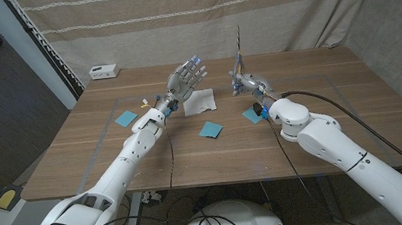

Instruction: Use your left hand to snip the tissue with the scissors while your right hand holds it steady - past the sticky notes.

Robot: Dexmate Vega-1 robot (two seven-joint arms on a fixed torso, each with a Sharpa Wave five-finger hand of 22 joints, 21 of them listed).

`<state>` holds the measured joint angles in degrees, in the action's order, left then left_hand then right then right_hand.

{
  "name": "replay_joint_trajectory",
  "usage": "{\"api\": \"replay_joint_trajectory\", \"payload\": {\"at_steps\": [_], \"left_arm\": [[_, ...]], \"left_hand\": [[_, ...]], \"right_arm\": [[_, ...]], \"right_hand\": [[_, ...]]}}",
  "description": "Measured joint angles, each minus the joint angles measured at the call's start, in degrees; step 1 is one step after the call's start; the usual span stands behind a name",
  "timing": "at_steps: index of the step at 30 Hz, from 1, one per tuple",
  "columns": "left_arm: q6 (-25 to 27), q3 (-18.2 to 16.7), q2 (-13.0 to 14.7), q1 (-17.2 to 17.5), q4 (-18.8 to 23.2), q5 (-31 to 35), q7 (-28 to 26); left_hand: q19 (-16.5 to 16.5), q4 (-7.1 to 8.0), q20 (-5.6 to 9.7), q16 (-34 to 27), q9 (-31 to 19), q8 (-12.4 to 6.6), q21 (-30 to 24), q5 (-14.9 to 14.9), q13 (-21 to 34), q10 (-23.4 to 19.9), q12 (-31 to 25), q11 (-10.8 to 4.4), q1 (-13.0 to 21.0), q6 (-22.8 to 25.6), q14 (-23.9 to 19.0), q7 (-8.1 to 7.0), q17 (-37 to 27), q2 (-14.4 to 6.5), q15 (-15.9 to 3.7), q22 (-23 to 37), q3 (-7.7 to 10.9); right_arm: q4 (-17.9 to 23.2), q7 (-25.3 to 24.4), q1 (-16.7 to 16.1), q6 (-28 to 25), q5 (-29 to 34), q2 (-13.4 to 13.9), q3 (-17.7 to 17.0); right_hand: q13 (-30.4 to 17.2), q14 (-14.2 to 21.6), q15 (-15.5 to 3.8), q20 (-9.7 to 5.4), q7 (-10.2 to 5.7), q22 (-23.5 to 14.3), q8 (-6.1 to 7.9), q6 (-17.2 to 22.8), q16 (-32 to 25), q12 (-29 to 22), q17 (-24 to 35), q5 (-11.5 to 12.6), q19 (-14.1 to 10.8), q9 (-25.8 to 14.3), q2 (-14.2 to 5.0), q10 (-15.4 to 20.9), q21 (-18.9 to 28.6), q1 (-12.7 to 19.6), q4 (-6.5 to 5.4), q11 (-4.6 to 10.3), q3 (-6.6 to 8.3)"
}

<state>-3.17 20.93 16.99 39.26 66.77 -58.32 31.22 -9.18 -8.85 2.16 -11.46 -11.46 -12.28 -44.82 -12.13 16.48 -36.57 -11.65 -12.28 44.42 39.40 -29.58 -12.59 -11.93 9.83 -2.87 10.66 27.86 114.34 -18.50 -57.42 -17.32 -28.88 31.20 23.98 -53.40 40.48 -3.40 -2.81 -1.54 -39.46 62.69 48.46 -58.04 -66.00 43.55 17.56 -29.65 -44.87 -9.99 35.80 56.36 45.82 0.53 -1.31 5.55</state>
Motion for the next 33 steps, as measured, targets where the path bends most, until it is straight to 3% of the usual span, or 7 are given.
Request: {"api": "replay_joint_trajectory", "payload": {"at_steps": [9, 11, 21, 25, 29, 33], "left_arm": [[0.1, 0.1, 0.2, 0.4, 0.7, 0.0, -0.5], [0.0, 0.1, 0.2, 0.4, 0.7, 0.0, -0.5], [-0.2, 0.1, 0.3, 0.8, 1.0, 0.0, -0.8], [-0.2, 0.1, 0.5, 0.9, 1.1, -0.1, -0.9], [-0.2, 0.0, 0.6, 1.0, 1.2, -0.2, -0.9], [-0.2, 0.0, 0.7, 1.1, 1.3, -0.3, -1.0]], "left_hand": [[0.0, 0.24, 0.0, 0.0, 0.0, 0.21, 0.0, -0.4, 0.0, 0.0, 0.0, 0.0, -0.3, 0.0, 0.3, 0.0, 0.2, -0.3, 0.31, 0.0, -0.24], [0.0, 0.06, 0.0, 0.0, 0.0, 0.21, 0.0, -0.4, 0.0, 0.0, 0.0, 0.0, -0.3, 0.0, 0.3, 0.0, 0.2, -0.3, 0.31, 0.0, -0.41], [0.0, -0.01, 0.0, 0.0, 0.0, 0.21, 0.3, -0.4, -0.3, 0.0, 0.0, 0.0, -0.3, 0.0, 0.3, 0.0, 0.2, -0.3, 0.31, 0.0, -0.48], [0.0, -0.01, 0.0, 0.0, 0.0, 0.21, 0.3, -0.4, -0.3, 0.0, 0.0, 0.0, -0.3, 0.0, 0.3, 0.0, 0.2, -0.3, 0.31, 0.0, -0.48], [0.0, -0.01, 0.0, 0.0, 0.0, 0.2, 0.3, -0.4, -0.5, 0.0, 0.0, 0.0, -0.3, 0.0, 0.3, 0.0, 0.2, -0.3, 0.31, 0.0, -0.48], [0.0, 0.0, 0.0, 0.0, 0.0, 0.2, 0.3, -0.4, -0.5, 0.0, 0.0, 0.0, -0.3, 0.0, 0.3, 0.0, 0.2, -0.3, 0.31, 0.0, -0.48]], "right_arm": [[-1.0, 2.6, 0.0, 2.6, -5.0, 1.3, -0.3], [-1.2, 3.1, 0.0, 3.2, -6.2, 1.6, -0.3], [-2.7, 6.5, 0.4, 5.6, -10.9, 2.5, -0.3], [-3.7, 8.9, 0.8, 6.5, -13.1, 2.8, -0.1], [-5.0, 12.0, 1.5, 7.3, -15.4, 3.1, 0.1], [-6.3, 15.2, 2.1, 8.2, -17.5, 3.2, 0.3]], "right_hand": [[-0.9, -1.4, 0.94, 0.14, -0.62, 0.3, -0.01, -1.0, -0.5, -0.1, -0.5, 0.0, 2.1, -0.7, 0.0, -1.0, 0.4, 0.0, 0.57, 0.98, -0.58], [-0.7, -4.2, 0.12, 0.07, -0.94, 1.0, -0.01, -1.3, -0.5, 0.2, -0.8, 0.2, 3.4, -0.7, 0.0, -1.2, 0.3, 0.0, 0.73, 1.23, -1.04], [3.8, -10.6, 0.56, 0.34, -2.06, 4.3, -0.41, -2.5, 0.8, 3.2, -1.8, 1.1, 7.0, -1.3, 0.01, -2.7, -0.7, 0.0, 1.16, 2.68, -1.63], [6.9, -14.7, 0.72, 0.37, -2.56, 6.1, -0.65, -3.0, 3.7, 6.0, -3.5, 1.5, 9.4, -1.3, 0.01, -4.2, -1.3, 0.0, 1.09, 4.21, -2.25], [9.5, -18.2, 0.88, 0.47, -3.4, 7.6, -1.06, -3.8, 6.6, 8.2, -5.1, 1.7, 11.1, -1.5, 1.11, -4.7, -1.8, -1.0, 1.36, 4.73, -3.42], [12.5, -22.2, 1.02, 0.51, -3.07, 9.2, -1.49, -6.2, 10.2, 11.4, -7.1, 2.4, 12.6, -1.3, 2.18, -9.3, -1.8, -1.3, 1.7, 4.81, -4.85]]}}
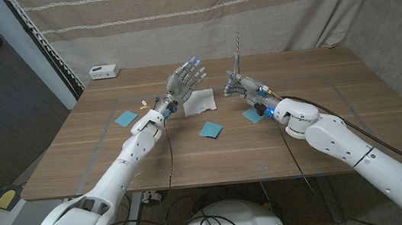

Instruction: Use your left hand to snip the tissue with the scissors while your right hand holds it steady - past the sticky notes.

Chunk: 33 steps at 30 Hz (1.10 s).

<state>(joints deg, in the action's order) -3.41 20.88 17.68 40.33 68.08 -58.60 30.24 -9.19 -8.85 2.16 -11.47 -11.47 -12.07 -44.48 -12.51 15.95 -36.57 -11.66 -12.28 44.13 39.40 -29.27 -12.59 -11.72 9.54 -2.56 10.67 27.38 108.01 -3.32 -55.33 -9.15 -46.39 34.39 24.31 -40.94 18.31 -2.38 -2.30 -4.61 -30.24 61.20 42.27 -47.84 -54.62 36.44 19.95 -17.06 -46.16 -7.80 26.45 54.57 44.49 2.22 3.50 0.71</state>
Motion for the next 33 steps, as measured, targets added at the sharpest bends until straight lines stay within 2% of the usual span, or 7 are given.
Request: {"api": "replay_joint_trajectory", "payload": {"at_steps": [3, 5, 12, 16, 21, 26, 33], "left_arm": [[0.0, 0.0, 0.1, 0.1, 0.1, -0.1, 0.0], [0.0, 0.0, 0.2, 0.1, 0.1, -0.1, 0.0], [0.3, -0.1, 0.3, 0.3, 0.3, -0.3, -0.1], [0.5, -0.1, 0.4, 0.5, 0.5, -0.4, -0.2], [0.7, -0.1, 0.5, 0.6, 0.8, -0.5, -0.4], [0.8, -0.1, 0.6, 0.8, 1.0, -0.5, -0.4], [0.8, -0.1, 0.7, 0.8, 1.1, -0.6, -0.4]], "left_hand": [[0.0, 0.0, 0.0, 0.0, 0.0, 0.0, 0.0, 0.0, 0.0, 0.0, 0.0, 0.0, 0.0, 0.0, 0.0, 0.0, 0.0, 0.0, 0.0, 0.0, 0.0], [0.0, 0.0, 0.0, 0.0, 0.0, 0.0, 0.0, 0.0, 0.0, 0.0, 0.0, 0.0, 0.0, 0.0, 0.0, 0.0, 0.0, 0.0, 0.0, 0.0, 0.0], [0.0, 0.0, 0.0, 0.0, 0.0, 0.0, 0.0, 0.0, -0.3, 0.0, 0.0, 0.0, 0.0, 0.0, 0.0, 0.0, 0.0, 0.0, 0.0, 0.0, 0.0], [-0.1, 0.0, 0.13, 0.0, 0.0, 0.0, 0.0, 0.0, -0.3, 0.0, 0.0, 0.0, 0.0, 0.0, 0.0, 0.0, 0.0, 0.0, 0.0, 0.0, 0.0], [-0.2, 0.0, 0.22, 0.0, 0.0, 0.0, 0.2, 0.0, -0.3, 0.0, 0.0, 0.0, 0.0, 0.2, 0.0, -0.23, 0.0, 0.0, 0.0, 0.0, 0.0], [-0.2, 0.0, 0.21, 0.0, 0.0, 0.0, 0.2, 0.0, -0.5, 0.0, 0.0, 0.0, 0.0, 0.3, 0.0, -0.3, 0.0, 0.0, 0.0, 0.0, 0.0], [-1.4, 0.0, 0.12, 0.0, 0.0, 0.0, 0.2, 0.0, -0.5, 0.0, 0.0, 0.0, 0.0, 0.3, 0.0, -0.3, 0.0, 0.0, 0.0, 0.0, 0.0]], "right_arm": [[-1.1, 2.1, 0.6, 0.6, -1.2, 0.1, 0.3], [-1.6, 3.3, 0.8, 0.9, -1.8, 0.2, 0.4], [-4.0, 8.7, 2.0, 2.4, -4.1, 0.3, 1.1], [-5.4, 12.3, 2.5, 3.4, -5.4, 0.1, 1.4], [-7.5, 16.2, 3.4, 4.5, -6.9, -0.3, 1.8], [-9.1, 19.6, 4.1, 5.3, -8.0, -0.7, 2.1], [-10.6, 23.3, 4.9, 6.0, -8.8, -1.0, 2.5]], "right_hand": [[2.1, -2.3, 0.05, 0.06, 1.02, 1.1, -0.09, -2.2, 3.1, 2.7, -1.8, 0.6, 1.1, 0.2, 0.82, -4.1, 0.0, -0.1, 0.1, -0.66, -0.75], [3.1, -3.4, 0.07, -0.03, 1.62, 1.6, -0.94, -3.5, 4.3, 4.1, -2.7, 0.8, 1.8, 0.9, 1.26, -5.6, -0.2, -0.1, 0.38, -1.45, -1.02], [7.5, -7.4, 0.08, -0.02, 3.18, 4.2, -5.29, -7.9, 8.0, 9.4, -5.1, 1.7, 3.8, 5.7, 2.4, -9.9, -0.3, -0.3, 0.9, -3.41, -3.01], [9.6, -9.2, 0.28, 0.07, 3.49, 5.7, -8.6, -9.0, 9.1, 11.5, -5.9, 2.1, 5.2, 8.8, 3.08, -11.1, -0.6, -1.0, 0.68, -4.13, -3.89], [11.2, -9.8, 0.22, -0.05, 3.81, 6.9, -11.07, -9.3, 9.7, 12.4, -6.6, 2.1, 5.7, 11.3, 3.76, -11.5, -0.5, -2.3, 0.35, -4.66, -5.13], [12.9, -11.0, 0.41, 0.18, 5.68, 8.2, -13.58, -9.6, 11.0, 13.5, -7.5, 2.1, 6.6, 13.9, 4.26, -11.7, -0.8, -3.9, -0.06, -6.52, -6.46], [15.2, -13.0, 0.72, 0.3, 6.62, 10.6, -17.24, -9.5, 13.5, 15.0, -9.6, 2.1, 7.3, 17.6, 5.54, -12.6, -1.4, -6.4, -0.88, -8.14, -8.43]]}}
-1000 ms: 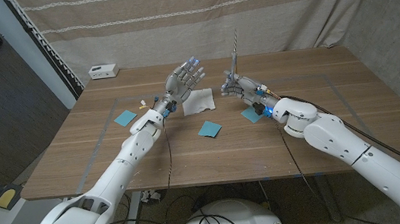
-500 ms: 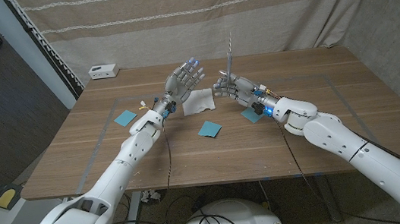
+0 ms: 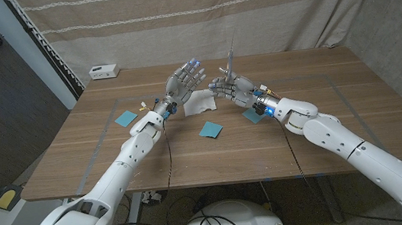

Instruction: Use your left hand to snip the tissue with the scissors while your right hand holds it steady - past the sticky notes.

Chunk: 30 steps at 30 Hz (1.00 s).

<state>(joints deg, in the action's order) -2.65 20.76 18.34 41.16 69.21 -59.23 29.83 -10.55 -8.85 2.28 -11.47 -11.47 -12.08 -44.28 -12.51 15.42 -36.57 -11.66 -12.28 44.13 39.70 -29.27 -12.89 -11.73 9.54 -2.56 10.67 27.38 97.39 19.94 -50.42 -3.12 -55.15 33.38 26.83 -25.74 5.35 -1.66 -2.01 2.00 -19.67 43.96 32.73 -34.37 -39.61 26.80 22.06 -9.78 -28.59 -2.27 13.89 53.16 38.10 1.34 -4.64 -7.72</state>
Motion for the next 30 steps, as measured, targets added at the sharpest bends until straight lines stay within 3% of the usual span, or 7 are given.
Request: {"api": "replay_joint_trajectory", "payload": {"at_steps": [3, 11, 30], "left_arm": [[0.0, 0.0, 0.0, 0.0, 0.0, 0.0, 0.0], [0.0, -0.2, 0.3, 0.2, 0.2, 0.0, 0.1], [-1.3, -1.1, 1.9, 0.6, 0.6, 0.6, -1.1]], "left_hand": [[-0.1, 0.0, 0.09, 0.0, 0.0, 0.0, 0.0, 0.0, -0.3, 0.0, 0.0, 0.0, 0.0, 0.1, 0.0, 0.12, 0.0, 0.0, 0.0, 0.0, 0.0], [-0.1, -0.24, 0.09, 0.0, 0.0, 0.0, 0.0, 0.0, -0.3, 0.0, 0.0, 0.0, 0.0, 0.2, 0.0, 0.21, 0.3, 0.0, 0.0, 0.0, -0.24], [-1.5, 0.24, 0.09, -0.7, 0.0, 0.44, -0.2, 0.0, -0.5, -0.4, -0.4, 0.0, 0.0, 0.2, -0.7, 0.2, 0.1, 0.0, -0.1, 0.4, -0.72]], "right_arm": [[-0.4, 1.2, 0.3, 0.1, -0.1, 0.0, 0.2], [-1.3, 3.3, 1.2, 0.0, -0.2, 0.0, 0.7], [-1.5, 5.2, 2.6, -2.5, -0.3, 1.3, 1.2]], "right_hand": [[0.9, -0.3, 0.61, 0.37, 0.76, 0.9, -1.56, -0.8, 0.8, 0.6, -0.8, 0.0, 0.4, 1.5, 0.36, -0.6, 0.0, -0.7, -0.23, -0.56, -0.59], [2.6, -0.2, 1.58, 0.6, 0.66, 2.6, -4.59, -3.8, 1.9, 2.2, -2.4, 0.0, 0.6, 4.3, 0.54, -2.3, -0.7, -1.3, -0.29, -1.69, -1.17], [3.9, 0.3, 2.1, 1.01, 1.07, 4.0, -6.29, -4.2, 2.6, 2.6, -3.7, 0.2, 0.6, 6.7, -0.08, -2.7, -0.7, -1.8, -0.38, -1.61, -1.27]]}}
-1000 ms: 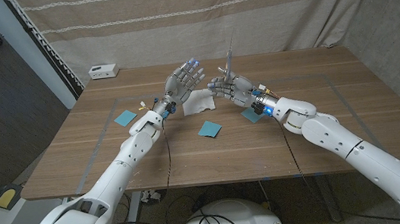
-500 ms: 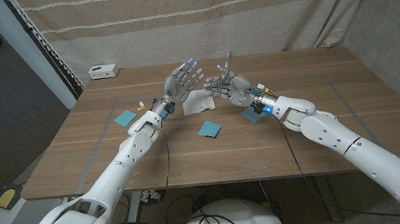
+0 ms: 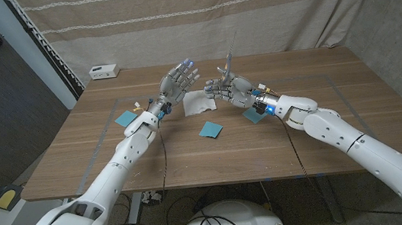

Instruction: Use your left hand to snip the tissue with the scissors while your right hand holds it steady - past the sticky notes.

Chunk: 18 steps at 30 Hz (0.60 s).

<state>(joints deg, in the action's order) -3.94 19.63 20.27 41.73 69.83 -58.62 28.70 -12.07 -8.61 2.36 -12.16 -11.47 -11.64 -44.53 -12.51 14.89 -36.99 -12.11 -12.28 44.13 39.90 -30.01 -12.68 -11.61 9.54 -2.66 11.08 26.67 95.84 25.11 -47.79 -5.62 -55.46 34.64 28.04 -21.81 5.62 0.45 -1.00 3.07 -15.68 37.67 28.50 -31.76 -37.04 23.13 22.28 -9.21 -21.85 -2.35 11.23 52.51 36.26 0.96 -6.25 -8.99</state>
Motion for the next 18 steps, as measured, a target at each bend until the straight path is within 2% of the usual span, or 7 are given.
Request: {"api": "replay_joint_trajectory", "payload": {"at_steps": [10, 13, 18], "left_arm": [[-0.9, -0.2, 1.4, -0.1, 0.0, 1.2, -0.5], [-0.7, -0.2, 1.7, -0.2, 0.2, 1.2, -0.5], [-0.5, -0.2, 2.2, -0.3, 0.4, 1.4, -0.5]], "left_hand": [[0.0, 0.23, -0.02, -0.7, 0.0, 0.0, -0.2, 0.0, 0.2, 0.0, -0.3, 0.0, -0.4, -0.5, -1.0, -0.1, -0.4, -0.4, -0.41, 0.8, -0.23], [1.6, 0.23, -0.15, -0.7, 0.0, 0.0, -0.2, 0.0, 0.2, 0.0, -0.4, 0.0, -0.7, -0.5, -0.7, -0.1, -0.5, -0.7, -0.21, 1.3, -0.23], [2.3, 0.4, -0.18, -0.4, -0.1, 0.0, -0.2, -0.3, 0.2, 0.0, -0.4, 0.0, -0.9, -0.5, 0.2, -0.1, -0.5, -0.5, -0.14, 1.6, -0.54]], "right_arm": [[0.3, 0.8, 0.3, -1.1, -0.5, 0.9, 0.0], [0.4, 1.2, 0.3, -1.4, -0.6, 1.1, -0.1], [0.6, 2.0, 0.5, -2.0, -0.8, 1.5, -0.1]], "right_hand": [[0.6, 0.0, 0.2, 0.0, 0.1, 0.5, -0.84, -0.1, 0.4, 0.4, -0.5, 0.0, 0.0, 0.9, -0.01, 0.2, 0.0, 0.0, -0.02, -0.24, -0.09], [0.8, -0.2, 0.39, 0.0, 0.11, 0.8, -1.11, -0.1, 0.7, 0.4, -0.6, 0.0, 0.0, 1.2, -0.24, 0.1, 0.0, -0.2, -0.02, -0.37, -0.09], [1.2, -0.1, 0.91, 0.0, 0.41, 1.2, -1.73, -0.4, 1.1, 1.0, -1.0, 0.0, 0.0, 1.9, -0.24, -0.3, 0.0, -0.2, -0.02, -0.76, -0.09]]}}
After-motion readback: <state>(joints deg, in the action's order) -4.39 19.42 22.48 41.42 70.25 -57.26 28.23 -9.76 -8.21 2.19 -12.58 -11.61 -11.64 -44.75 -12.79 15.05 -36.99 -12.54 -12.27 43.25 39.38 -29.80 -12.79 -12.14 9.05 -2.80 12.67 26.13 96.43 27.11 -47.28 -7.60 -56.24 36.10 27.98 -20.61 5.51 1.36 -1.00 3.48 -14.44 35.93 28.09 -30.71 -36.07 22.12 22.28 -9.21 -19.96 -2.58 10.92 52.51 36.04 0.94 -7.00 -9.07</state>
